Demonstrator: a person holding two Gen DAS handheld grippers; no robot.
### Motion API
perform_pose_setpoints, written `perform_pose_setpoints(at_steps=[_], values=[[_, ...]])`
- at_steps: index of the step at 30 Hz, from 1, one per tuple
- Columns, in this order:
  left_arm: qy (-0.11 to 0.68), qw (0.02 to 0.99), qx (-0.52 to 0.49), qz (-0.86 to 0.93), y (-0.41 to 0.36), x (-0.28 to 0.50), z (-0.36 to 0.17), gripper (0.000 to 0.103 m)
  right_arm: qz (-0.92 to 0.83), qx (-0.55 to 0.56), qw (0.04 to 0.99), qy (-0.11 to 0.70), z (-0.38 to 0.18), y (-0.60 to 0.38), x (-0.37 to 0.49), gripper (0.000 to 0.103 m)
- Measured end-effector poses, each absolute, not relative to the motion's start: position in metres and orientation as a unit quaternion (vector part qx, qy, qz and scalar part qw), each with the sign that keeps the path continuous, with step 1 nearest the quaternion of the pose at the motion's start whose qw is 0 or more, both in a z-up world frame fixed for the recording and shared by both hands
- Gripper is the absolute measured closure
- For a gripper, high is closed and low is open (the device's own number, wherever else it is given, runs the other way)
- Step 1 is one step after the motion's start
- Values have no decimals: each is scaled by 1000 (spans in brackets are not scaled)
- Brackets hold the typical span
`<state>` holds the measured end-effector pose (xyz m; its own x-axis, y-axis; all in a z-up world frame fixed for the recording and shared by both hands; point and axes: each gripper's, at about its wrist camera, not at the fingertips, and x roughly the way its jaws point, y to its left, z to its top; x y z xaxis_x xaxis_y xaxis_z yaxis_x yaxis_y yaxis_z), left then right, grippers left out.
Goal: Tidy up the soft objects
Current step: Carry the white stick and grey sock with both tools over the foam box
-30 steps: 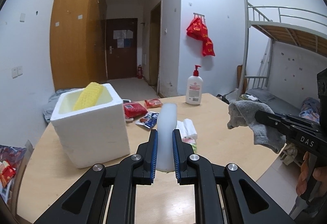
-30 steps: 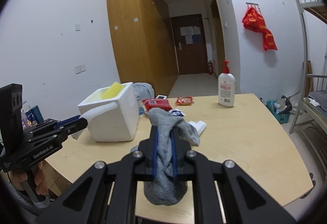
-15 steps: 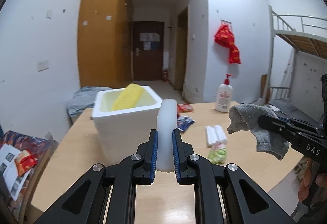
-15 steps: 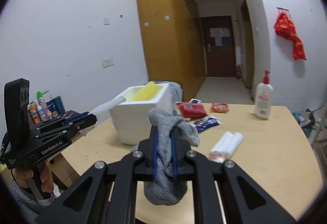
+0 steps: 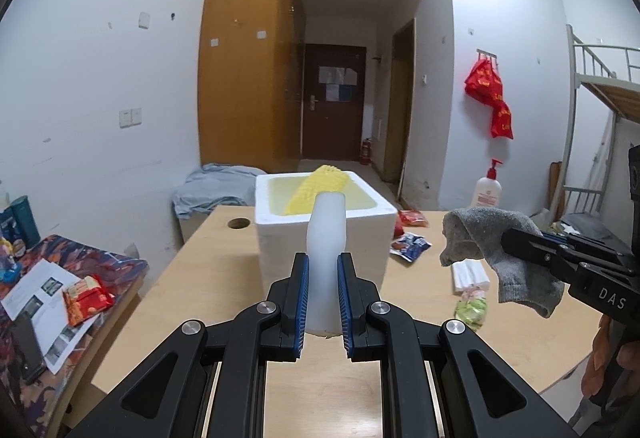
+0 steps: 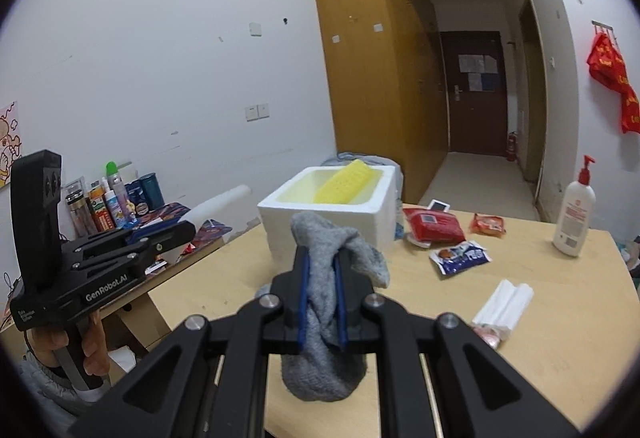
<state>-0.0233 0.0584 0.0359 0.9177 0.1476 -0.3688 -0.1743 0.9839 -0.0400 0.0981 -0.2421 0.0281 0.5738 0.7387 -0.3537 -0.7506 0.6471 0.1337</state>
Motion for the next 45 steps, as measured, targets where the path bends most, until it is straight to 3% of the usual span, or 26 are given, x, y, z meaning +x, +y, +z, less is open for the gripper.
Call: perform_pose_setpoints(at_steps=[45], values=[[180, 980, -34, 73, 98, 64, 67, 88, 444, -9, 876, 188, 70, -177, 173, 88]])
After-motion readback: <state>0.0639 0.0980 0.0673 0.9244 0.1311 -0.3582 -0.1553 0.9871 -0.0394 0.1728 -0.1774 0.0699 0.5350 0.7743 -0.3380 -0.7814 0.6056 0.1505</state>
